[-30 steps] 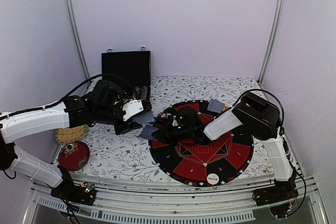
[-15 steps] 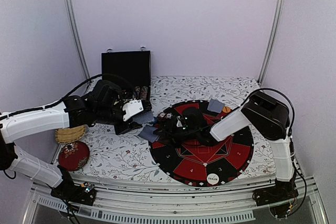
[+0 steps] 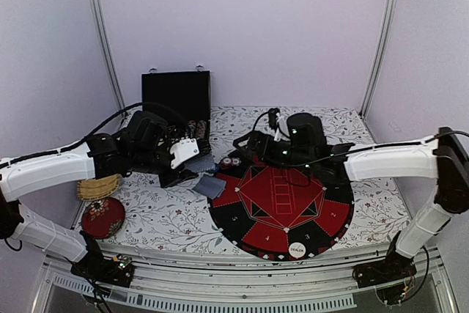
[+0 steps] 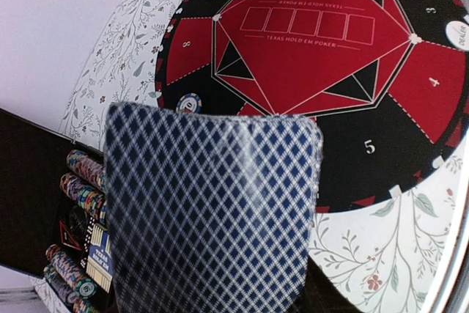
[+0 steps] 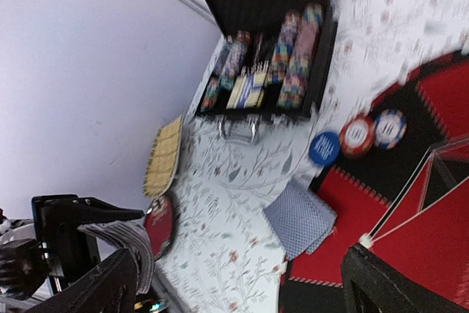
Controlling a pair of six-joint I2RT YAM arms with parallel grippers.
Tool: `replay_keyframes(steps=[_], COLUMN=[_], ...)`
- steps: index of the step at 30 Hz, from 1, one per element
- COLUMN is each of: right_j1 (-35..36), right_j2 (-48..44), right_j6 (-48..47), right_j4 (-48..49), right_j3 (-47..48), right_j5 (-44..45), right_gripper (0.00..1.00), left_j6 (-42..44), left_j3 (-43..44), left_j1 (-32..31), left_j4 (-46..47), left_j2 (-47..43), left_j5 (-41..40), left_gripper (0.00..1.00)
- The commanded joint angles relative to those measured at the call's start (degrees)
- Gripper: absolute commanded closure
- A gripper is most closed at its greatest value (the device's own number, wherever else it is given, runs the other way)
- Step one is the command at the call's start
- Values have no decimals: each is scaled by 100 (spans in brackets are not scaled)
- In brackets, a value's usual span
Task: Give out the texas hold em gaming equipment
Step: Pick up the poker card from the face-down deck piles.
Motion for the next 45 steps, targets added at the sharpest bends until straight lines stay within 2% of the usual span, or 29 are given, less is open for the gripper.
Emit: replay_keyframes(steps=[1,3,4,6,8,10,16,21,31,36,45], right_j1=[38,11,-40,-292,-498,-571,-552,-267,-67,-35,-44], right_j2=[-1173,-1577,-1749,-1927,-1794,-1398,-157,620,1458,1541,859], right_j6=[-2715,-3394,-3925,-4443,-4400,-4168,-3291,-3389,-3262,-3488,-3813], right_j4=[-708,-290,8,169,131,36,-131,-622,-624,-1028,-1387], right_j3=[-316,-488,-552,-505,-226,113,968,1790,2264,2445,1946], right_j5=[2273,2351,1819,-35,-1588,-2523,-3636,-3643,-3073,-2633,-2051], right_gripper=[1,1,1,1,1,1,1,1,1,16,43], left_j6=[65,77,84,104,120,137,157,165,157,157,166], left_j3=[59,56,50,50,41,27,13,3,6,-2,-22], left_j1=[-16,-17,-15,-31,-24,-37,-75,-81,-100,-101,-100], left_j4=[85,83,83,84,85,90,114,118,127,127,145], left_j2=[-154,-171,-182,-206,-224,-244,-239,-221,-211,-219,-211], left_j5=[137,189,224,315,397,448,555,540,578,578,561], left_gripper=[52,52,52,52,52,52,52,52,52,52,53])
